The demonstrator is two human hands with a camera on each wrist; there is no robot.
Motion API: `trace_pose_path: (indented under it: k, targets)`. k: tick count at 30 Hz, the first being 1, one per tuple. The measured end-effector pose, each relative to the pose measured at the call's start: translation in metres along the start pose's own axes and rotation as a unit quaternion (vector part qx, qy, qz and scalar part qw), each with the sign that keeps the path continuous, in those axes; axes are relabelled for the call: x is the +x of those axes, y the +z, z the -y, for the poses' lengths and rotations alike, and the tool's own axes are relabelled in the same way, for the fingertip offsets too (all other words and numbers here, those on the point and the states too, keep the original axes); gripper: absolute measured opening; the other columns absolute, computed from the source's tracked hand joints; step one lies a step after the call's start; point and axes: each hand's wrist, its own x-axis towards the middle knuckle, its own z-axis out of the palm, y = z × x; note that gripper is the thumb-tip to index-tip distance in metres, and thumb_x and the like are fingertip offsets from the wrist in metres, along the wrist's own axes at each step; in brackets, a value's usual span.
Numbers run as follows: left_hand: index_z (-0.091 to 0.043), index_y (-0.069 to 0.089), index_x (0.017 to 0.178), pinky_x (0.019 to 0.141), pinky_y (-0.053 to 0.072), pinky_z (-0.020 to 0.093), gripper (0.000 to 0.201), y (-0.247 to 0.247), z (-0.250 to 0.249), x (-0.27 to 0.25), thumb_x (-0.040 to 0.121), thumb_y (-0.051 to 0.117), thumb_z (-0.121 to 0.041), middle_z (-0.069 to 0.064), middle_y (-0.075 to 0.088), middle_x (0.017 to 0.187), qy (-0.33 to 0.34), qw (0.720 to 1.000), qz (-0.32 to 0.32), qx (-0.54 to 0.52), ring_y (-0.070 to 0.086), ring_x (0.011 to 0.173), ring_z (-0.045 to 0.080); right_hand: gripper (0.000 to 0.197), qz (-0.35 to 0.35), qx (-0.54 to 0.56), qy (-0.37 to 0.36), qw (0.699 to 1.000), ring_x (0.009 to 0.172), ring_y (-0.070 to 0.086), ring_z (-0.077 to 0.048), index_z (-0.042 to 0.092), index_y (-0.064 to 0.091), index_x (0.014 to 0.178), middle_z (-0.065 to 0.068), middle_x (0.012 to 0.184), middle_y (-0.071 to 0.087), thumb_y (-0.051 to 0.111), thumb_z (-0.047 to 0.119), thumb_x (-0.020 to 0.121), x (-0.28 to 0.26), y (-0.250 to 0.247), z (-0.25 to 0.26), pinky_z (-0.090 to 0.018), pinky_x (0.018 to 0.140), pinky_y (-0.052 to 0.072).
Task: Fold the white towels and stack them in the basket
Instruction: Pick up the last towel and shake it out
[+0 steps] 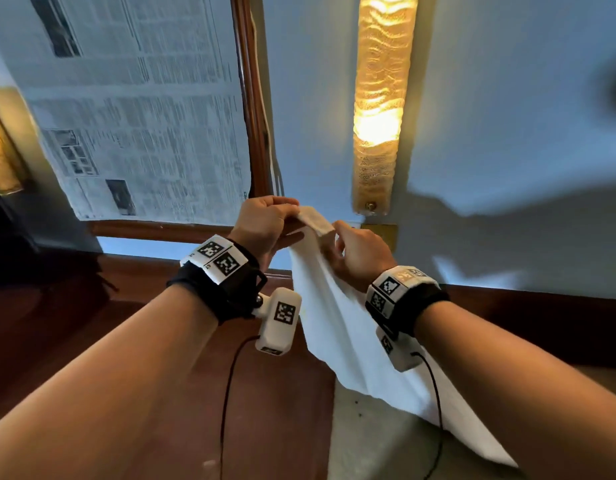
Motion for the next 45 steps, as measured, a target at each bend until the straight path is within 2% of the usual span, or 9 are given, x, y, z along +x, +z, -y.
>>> trace_pose_path:
  k: [8,13,21,24,27,31,36,43,45]
  targets:
    - [-0.003,0.067,0.098,0.080,0.060,0.039,0.042,-0.069,0.010,0.003,0.060,0.084,0.000,0.010,0.074,0.086,0.038,0.978,0.137,0.151,0.068,0.081,0.023,0.018,-0.123,0.127,0.084,0.981,0.081,0.054,-0.031,0.018,0.056,0.083,-0.002,0.080,0.057,0.045,0.014,0.097,0.025,-0.022,0.054,-0.036,0.068,0.040]
    - [-0.021,0.060,0.061,0.057,0.037,0.025,0.034,-0.092,0.009,0.002,0.087,0.076,-0.037,-0.006,0.056,0.060,0.222,0.880,0.123,0.402,0.051,0.056,0.006,0.013,-0.129,0.095,0.033,0.987,0.075,0.055,-0.030,0.014,0.054,0.085,-0.004,0.075,0.059,0.048,0.013,0.096,0.016,-0.019,0.100,-0.043,0.069,0.046]
    - [-0.016,0.072,0.077,0.064,0.048,0.024,0.030,-0.099,0.003,-0.010,0.101,0.058,-0.028,-0.003,0.069,0.072,0.307,0.910,0.208,0.186,0.062,0.067,0.007,0.017,-0.212,-0.011,-0.008,0.977,0.064,0.049,-0.025,0.003,0.059,0.079,-0.010,0.072,0.059,0.069,0.016,0.086,-0.033,-0.037,0.137,-0.028,0.056,0.035]
    - [-0.020,0.077,0.087,0.069,0.052,0.029,0.025,-0.103,-0.010,-0.019,0.097,0.055,-0.029,-0.002,0.074,0.083,0.361,0.880,0.235,0.201,0.067,0.079,0.016,0.021,-0.170,-0.037,-0.004,0.985,0.068,0.055,-0.033,0.002,0.057,0.080,-0.015,0.077,0.061,0.068,0.019,0.085,-0.057,-0.034,0.131,-0.028,0.063,0.034]
    - [-0.037,0.071,0.082,0.066,0.045,0.015,0.032,-0.117,-0.019,-0.035,0.099,0.058,-0.013,-0.023,0.068,0.074,0.388,0.861,0.244,0.219,0.061,0.072,-0.005,0.025,-0.173,-0.050,0.050,0.982,0.067,0.058,-0.035,0.004,0.060,0.080,-0.013,0.078,0.061,0.060,0.026,0.090,-0.082,-0.020,0.104,-0.031,0.062,0.042]
    - [-0.013,0.076,0.085,0.064,0.046,0.025,0.022,-0.145,-0.021,-0.041,0.100,0.060,-0.014,0.001,0.072,0.078,0.388,0.868,0.220,0.218,0.063,0.071,0.012,0.016,-0.131,-0.089,0.179,0.971,0.082,0.064,-0.036,0.011,0.072,0.094,-0.010,0.087,0.067,0.060,0.021,0.096,-0.126,-0.003,0.060,-0.037,0.069,0.048]
    - [-0.001,0.071,0.081,0.058,0.041,0.023,0.028,-0.160,-0.017,-0.035,0.101,0.058,-0.017,0.001,0.062,0.070,0.347,0.897,0.207,0.181,0.052,0.062,0.007,0.018,-0.183,-0.033,0.373,0.909,0.100,0.065,-0.036,0.016,0.074,0.103,-0.013,0.104,0.073,0.058,0.018,0.095,-0.160,-0.018,0.034,-0.035,0.080,0.048]
    - [-0.028,0.071,0.093,0.078,0.048,0.024,0.021,-0.090,0.000,-0.050,0.094,0.053,-0.038,-0.009,0.066,0.090,0.322,0.880,0.323,0.136,0.058,0.082,-0.003,0.023,-0.243,0.045,0.144,0.958,0.088,0.065,-0.021,0.009,0.073,0.099,-0.010,0.098,0.073,0.055,0.001,0.087,-0.101,-0.061,0.083,-0.020,0.077,0.043]
    - [-0.016,0.071,0.101,0.081,0.045,0.022,0.023,-0.058,0.010,-0.059,0.099,0.054,-0.030,-0.006,0.064,0.091,0.297,0.882,0.346,0.116,0.055,0.082,-0.001,0.015,-0.234,0.010,0.052,0.971,0.077,0.064,-0.023,0.007,0.071,0.088,-0.010,0.085,0.072,0.056,0.010,0.085,-0.090,-0.081,0.096,-0.026,0.071,0.046]
